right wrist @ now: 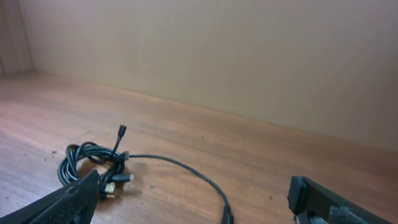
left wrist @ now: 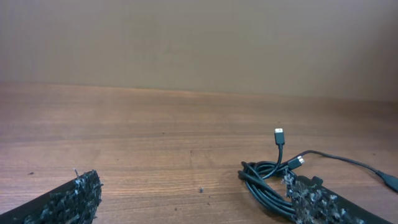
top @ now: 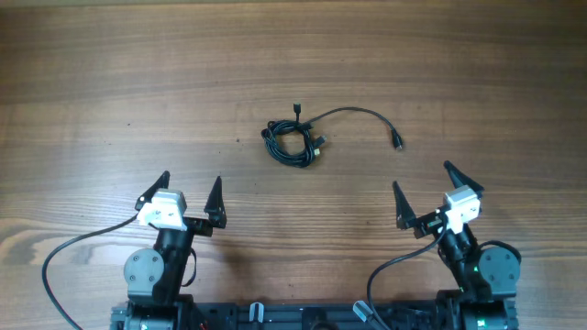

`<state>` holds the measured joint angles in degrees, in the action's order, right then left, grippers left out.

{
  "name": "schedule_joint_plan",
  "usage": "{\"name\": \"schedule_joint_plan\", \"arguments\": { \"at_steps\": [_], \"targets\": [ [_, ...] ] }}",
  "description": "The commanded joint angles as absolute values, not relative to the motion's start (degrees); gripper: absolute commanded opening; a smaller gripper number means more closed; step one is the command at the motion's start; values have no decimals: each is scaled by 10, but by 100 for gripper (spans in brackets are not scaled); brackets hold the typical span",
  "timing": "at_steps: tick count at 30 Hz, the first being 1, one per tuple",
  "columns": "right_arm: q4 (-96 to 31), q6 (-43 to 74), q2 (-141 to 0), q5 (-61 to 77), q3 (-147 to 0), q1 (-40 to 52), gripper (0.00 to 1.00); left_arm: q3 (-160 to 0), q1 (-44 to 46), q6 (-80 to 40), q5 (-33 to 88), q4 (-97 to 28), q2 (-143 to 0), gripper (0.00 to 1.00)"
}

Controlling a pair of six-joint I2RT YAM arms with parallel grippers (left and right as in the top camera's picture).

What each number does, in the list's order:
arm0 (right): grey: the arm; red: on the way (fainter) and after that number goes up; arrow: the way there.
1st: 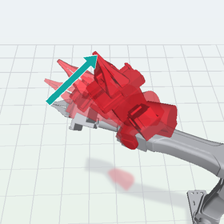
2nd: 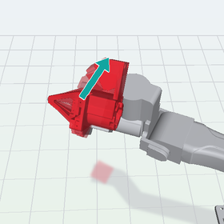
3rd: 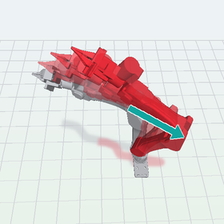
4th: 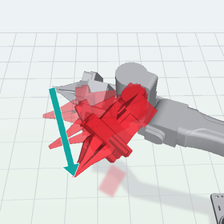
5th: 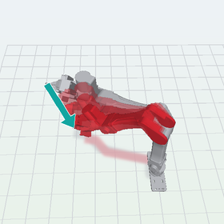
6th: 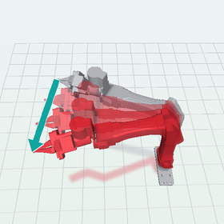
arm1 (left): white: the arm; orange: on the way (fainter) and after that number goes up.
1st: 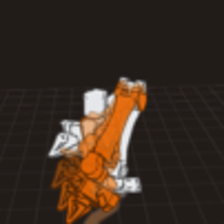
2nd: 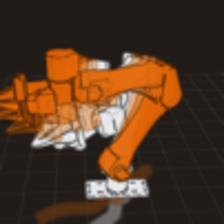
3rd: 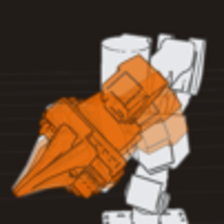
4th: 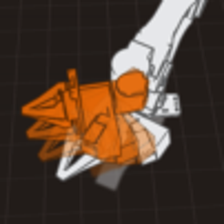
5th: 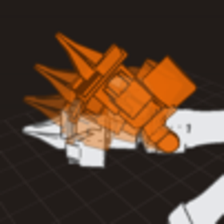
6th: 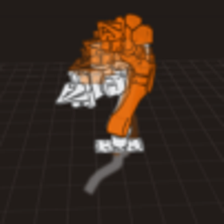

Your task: Untangle cables

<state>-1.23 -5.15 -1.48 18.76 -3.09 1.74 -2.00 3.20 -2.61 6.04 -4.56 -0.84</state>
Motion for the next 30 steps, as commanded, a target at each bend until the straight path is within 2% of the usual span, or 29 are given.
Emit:
{"name": "schedule_joint_plan", "arguments": {
  "at_steps": [1, 5, 10, 15, 19, 22, 26, 28, 29, 30],
  "targets": [
    [-14, -43, -39, 180, -74, 21, 100, -68, 28, -19, 67, -69, -5, 100],
    [-14, -43, -112, 197, -139, 21, 100, -136, 28, -19, 71, -126, -40, 100],
    [-58, -43, -255, 234, -270, 21, 100, -286, 28, -19, 108, -198, -191, 100],
    [-201, -44, -383, 237, -434, 21, 100, -490, 28, -36, 157, -329, -392, 100],
    [-377, -45, -528, 267, -622, 21, 100, -668, 28, -82, 210, -467, -555, 100],
    [-479, -45, -628, 272, -744, 21, 100, -678, 28, -101, 238, -480, -616, 100],
    [-469, 1, -678, 322, -760, 21, 100, -677, 30, -103, 283, -469, -679, 100],
    [-467, 2, -691, 344, -760, 21, 100, -677, 50, -170, 278, -442, -727, 96],
    [-468, 2, -698, 344, -760, 21, 100, -677, 62, -193, 265, -431, -746, 88],
    [-470, 2, -707, 344, -760, 21, 100, -677, 84, -250, 228, -413, -783, 84]
  ]
}}
